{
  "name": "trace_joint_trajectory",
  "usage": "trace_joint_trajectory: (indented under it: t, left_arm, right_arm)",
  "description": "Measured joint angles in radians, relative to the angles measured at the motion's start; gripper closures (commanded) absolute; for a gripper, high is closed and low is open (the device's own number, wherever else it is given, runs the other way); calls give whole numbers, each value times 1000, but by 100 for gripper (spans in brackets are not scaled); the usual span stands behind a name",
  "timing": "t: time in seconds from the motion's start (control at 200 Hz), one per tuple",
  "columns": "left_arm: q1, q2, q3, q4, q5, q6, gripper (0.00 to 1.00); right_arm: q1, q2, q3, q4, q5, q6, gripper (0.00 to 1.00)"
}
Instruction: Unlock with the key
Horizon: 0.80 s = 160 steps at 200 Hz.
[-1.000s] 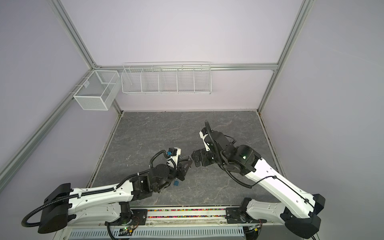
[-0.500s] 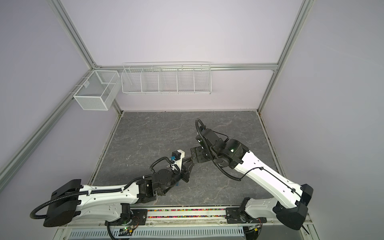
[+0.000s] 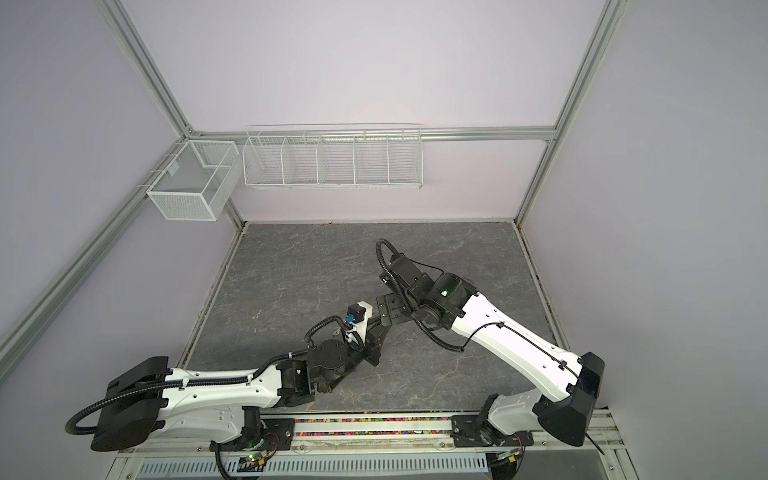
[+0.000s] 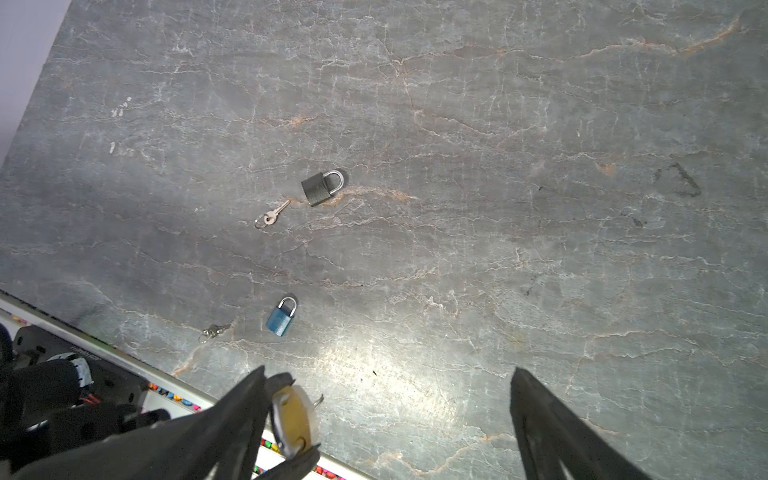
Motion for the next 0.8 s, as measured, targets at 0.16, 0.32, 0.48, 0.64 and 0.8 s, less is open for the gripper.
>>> trace_joint_trajectory:
  t: [0.16, 0.32, 0.48, 0.64, 0.8]
  left_arm:
    - [-2, 0, 0, 1, 0, 7, 100]
    - [-4, -1, 0, 7, 0, 22, 100]
    - [-4, -2, 0, 8, 2, 34, 100]
    - [-4, -8, 0, 8, 2, 50, 100]
    - [-4, -13, 0, 14, 6, 63, 100]
  right_arm:
    - [0, 22, 27, -21, 29, -9, 9]
    - [0, 42, 55, -50, 47, -22, 10]
    - [-1, 56, 82, -87, 52, -45, 10]
    - [-5, 70, 129, -129, 53, -76, 11]
    - [-18, 71, 151, -156, 36, -113, 11]
